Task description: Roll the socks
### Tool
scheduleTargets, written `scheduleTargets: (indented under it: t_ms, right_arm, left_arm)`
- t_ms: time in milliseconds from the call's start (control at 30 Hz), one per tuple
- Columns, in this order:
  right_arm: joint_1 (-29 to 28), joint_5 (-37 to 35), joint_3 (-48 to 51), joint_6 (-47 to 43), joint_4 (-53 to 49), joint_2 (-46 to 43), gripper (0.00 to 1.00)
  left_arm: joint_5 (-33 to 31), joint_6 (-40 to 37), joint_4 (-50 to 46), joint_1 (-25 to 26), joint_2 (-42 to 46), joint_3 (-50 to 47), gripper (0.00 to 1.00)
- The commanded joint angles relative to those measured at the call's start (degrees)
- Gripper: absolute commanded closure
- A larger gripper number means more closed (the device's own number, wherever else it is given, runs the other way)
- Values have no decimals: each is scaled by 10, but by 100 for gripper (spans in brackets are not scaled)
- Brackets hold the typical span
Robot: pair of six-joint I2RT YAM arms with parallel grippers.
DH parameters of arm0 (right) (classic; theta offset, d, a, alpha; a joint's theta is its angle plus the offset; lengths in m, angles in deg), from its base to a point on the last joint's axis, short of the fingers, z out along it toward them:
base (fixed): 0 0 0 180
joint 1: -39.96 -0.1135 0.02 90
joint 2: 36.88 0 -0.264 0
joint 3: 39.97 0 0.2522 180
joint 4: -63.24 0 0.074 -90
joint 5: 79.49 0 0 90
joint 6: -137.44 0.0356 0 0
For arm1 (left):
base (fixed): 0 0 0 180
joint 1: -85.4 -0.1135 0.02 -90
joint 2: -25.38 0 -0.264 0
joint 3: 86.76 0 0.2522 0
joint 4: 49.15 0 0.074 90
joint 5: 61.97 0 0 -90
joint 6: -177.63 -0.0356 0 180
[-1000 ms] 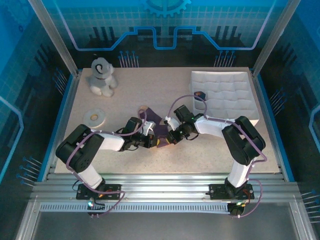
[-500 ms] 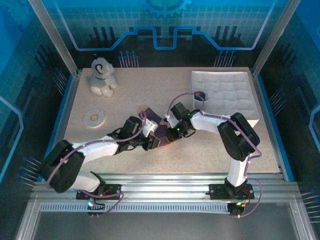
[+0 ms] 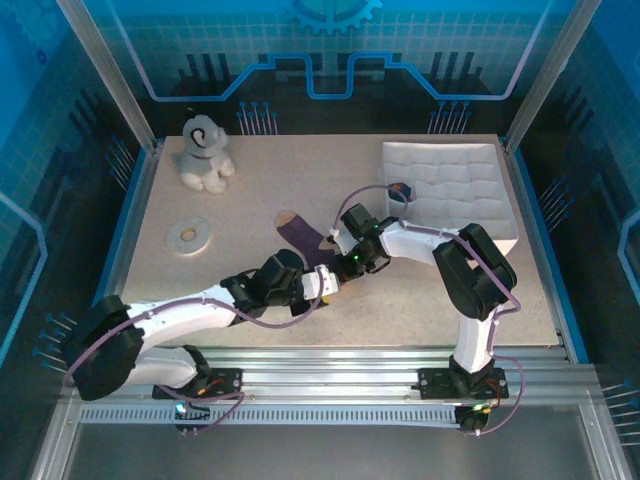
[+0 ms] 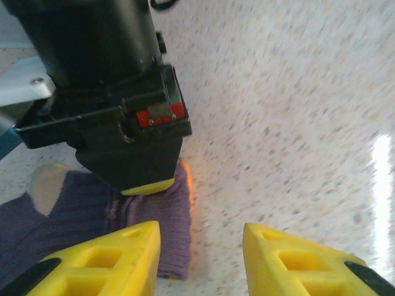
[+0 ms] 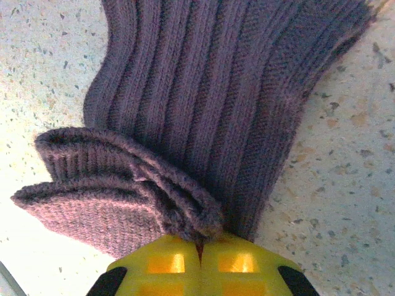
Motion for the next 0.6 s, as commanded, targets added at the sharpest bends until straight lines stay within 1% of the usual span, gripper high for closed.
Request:
scheduleTargets:
  t_ms: [0,167,333,567]
  right_arm:
    - [3,-39,20,8,-61,50,100]
    - [9,-27,20,9,-64,55,100]
    - [13,-21,15,1,-75,61,100]
    - [19,-11,9,-8,-88,67,100]
  left_arm:
    - [-84,-115,-20,13,-40,15,64]
    - [-116,-153,1,26,-97,32,66]
    - [-131,-171,22,26,-140,42,62]
    - [-174,-190,57,26,-185,36,59]
